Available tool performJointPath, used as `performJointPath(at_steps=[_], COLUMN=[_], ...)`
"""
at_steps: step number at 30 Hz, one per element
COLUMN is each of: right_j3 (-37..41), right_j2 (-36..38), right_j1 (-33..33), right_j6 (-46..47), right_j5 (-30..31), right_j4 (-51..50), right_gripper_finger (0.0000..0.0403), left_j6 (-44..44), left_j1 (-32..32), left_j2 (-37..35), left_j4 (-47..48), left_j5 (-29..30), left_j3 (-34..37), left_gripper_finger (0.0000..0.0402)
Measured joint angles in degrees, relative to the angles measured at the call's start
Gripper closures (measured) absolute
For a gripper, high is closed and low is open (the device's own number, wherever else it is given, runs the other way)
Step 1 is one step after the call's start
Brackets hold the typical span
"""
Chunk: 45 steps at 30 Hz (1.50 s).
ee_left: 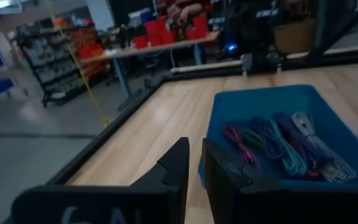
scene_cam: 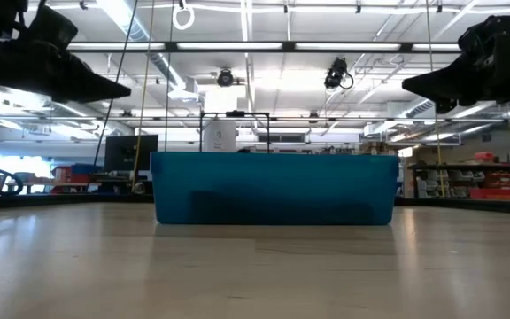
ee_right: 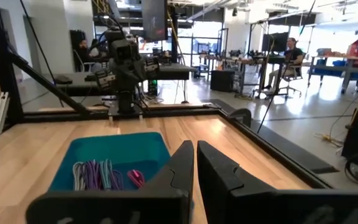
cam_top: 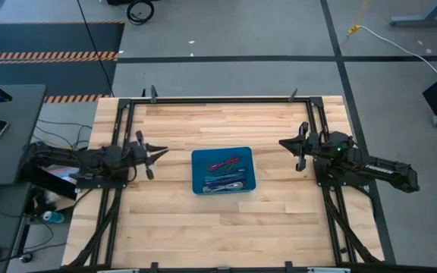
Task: Pick and place USB-C Cables
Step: Return to Home Position
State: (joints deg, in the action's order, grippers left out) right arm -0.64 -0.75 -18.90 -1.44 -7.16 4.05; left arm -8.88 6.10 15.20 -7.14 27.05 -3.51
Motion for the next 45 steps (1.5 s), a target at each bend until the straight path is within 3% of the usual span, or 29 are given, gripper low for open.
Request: performJointPath(at_steps=[19,45], right_j3=[0.0,0.0], right_j2=[0.0,0.0], right_j1=[0.0,-0.1], right_j6=[-5.0,-3.3], right_j5=[-0.4,2.6], right_j4=[-2.5,-2.7], right_gripper_finger=[0.0376,0.0376], left_j6=[-3.1,-3.8], left_j1=[0.7,0.7], left_j2=[-15.0,-14.9], left_j4=[11.6,10.0], left_j5=[-0.1,-0.8], left_j3=[0.0,0.4], left_gripper_finger=[0.0349,0.0349])
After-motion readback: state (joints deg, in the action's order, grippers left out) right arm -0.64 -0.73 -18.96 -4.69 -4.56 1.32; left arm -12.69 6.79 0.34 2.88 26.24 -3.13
